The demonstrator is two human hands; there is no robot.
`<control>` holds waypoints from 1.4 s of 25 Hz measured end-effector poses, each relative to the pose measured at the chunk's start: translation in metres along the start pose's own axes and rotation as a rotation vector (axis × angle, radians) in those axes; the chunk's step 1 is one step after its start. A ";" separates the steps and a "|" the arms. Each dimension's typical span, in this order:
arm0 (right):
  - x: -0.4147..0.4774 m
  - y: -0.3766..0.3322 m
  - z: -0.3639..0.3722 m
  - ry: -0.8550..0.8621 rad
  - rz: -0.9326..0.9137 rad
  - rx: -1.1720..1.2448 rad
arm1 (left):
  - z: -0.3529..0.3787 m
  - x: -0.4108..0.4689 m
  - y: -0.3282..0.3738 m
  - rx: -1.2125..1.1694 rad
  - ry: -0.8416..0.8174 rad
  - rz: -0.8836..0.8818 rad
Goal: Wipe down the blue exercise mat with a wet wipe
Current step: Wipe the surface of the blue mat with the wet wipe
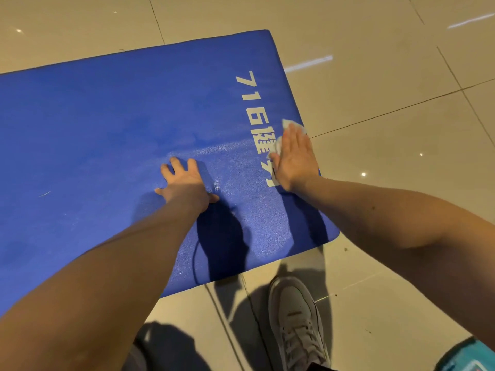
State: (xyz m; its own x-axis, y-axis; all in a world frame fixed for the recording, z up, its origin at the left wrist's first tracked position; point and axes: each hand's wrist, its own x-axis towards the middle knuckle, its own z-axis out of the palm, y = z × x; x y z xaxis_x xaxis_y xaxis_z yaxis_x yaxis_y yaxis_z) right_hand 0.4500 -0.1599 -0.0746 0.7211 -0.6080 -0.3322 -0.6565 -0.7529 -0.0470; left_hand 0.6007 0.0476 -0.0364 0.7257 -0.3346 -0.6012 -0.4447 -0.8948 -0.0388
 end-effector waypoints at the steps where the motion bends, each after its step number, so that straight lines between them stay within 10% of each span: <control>1: 0.003 0.002 -0.004 -0.004 0.067 0.006 | 0.000 0.000 0.000 -0.001 -0.002 0.003; 5: 0.003 -0.031 -0.002 0.040 0.133 0.076 | -0.004 0.000 0.000 0.004 -0.019 0.019; 12: -0.011 -0.058 0.012 0.019 -0.386 0.002 | -0.028 0.018 0.000 0.013 0.124 0.041; 22: 0.040 -0.027 -0.013 0.062 0.192 0.137 | -0.045 0.053 -0.001 0.052 -0.042 0.090; 29: 0.020 -0.059 0.006 0.072 -0.466 0.091 | -0.047 0.058 0.004 0.076 -0.071 0.059; 35: 0.057 0.003 -0.027 0.121 -0.101 -0.020 | -0.067 0.061 0.013 0.055 -0.073 0.058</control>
State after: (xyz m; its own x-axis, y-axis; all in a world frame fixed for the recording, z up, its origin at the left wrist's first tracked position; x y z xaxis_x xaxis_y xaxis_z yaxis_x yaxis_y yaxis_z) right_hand 0.4949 -0.2035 -0.0685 0.8053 -0.5542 -0.2107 -0.5758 -0.8158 -0.0550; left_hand 0.6744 -0.0044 -0.0206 0.6587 -0.3611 -0.6601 -0.5144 -0.8564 -0.0448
